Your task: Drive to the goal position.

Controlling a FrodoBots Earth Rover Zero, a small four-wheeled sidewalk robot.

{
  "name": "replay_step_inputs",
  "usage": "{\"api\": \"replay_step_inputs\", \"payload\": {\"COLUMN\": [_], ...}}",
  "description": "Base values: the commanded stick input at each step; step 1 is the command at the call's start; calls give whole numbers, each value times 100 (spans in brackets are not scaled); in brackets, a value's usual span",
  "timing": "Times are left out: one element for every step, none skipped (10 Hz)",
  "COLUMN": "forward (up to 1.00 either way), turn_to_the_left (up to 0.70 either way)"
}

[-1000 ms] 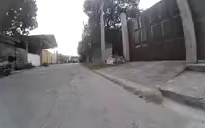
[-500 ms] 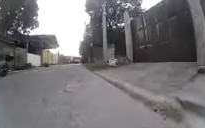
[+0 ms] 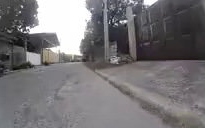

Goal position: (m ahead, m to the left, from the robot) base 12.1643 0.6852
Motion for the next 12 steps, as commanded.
{"api": "replay_step_inputs", "payload": {"forward": [100,100,100,100,100,100,100,100,100,100,100,100], "turn_to_the_left": [39,41,41,41,41,27,1,1,1,1,1,1]}}
